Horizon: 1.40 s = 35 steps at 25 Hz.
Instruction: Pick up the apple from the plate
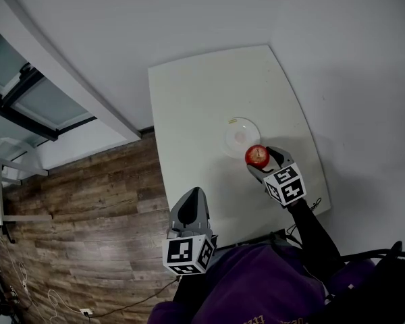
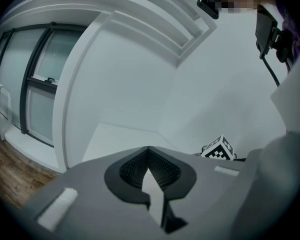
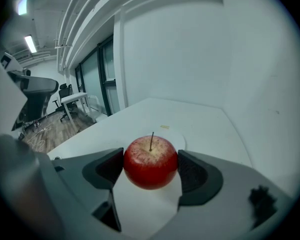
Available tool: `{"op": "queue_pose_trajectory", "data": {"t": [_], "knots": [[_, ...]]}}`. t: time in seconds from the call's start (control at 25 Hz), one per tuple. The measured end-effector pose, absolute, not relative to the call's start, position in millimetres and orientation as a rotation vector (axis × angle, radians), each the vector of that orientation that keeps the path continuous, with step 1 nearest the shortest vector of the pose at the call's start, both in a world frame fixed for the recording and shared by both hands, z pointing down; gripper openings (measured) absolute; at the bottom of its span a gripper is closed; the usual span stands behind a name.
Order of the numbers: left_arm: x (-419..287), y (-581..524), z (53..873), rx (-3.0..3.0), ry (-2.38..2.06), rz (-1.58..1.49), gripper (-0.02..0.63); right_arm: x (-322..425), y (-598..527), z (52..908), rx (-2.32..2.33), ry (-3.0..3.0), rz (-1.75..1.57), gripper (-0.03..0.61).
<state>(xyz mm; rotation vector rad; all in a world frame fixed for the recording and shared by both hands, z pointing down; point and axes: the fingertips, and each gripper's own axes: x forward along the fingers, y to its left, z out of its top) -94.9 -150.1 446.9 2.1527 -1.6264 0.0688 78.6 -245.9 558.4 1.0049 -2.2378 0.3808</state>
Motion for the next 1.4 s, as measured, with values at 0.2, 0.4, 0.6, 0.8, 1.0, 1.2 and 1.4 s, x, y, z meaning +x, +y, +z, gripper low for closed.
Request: {"op": "queue_pose_trajectory", "data": {"t": [0.2,0.4,0.6,0.8,1.0,1.2,1.4], "knots": [[-94,-145,445,2.157,-1.621,0.066,0.006,84,-235,561,1.015,-2.222,0.403,0.354],[-95,-139,448,2.149,-1.617,0.087,0.006,85,-227,565,1.024,-2.213,0.424,0.354],[-97,-133,452,2.143,-1.619,0.095,0.006,85,-220,568,1.027,-2.224,0.436,0.354],[-97,-130,450,2.147,-1.621,0.093,0.006,86,-212,569,1.021,-2.224,0.44,0.354],[-96,-127,447,2.158,-1.61,0.094,0.006,86,-204,569,1.021,-2.226,0.443,0.354],[-94,-125,446,2.165,-1.603,0.097,0.006,87,-199,572,1.015,-2.229,0.438,0.354],[-95,-122,447,2.162,-1.603,0.101,0.006,87,-195,574,1.004,-2.228,0.43,0.354]]}}
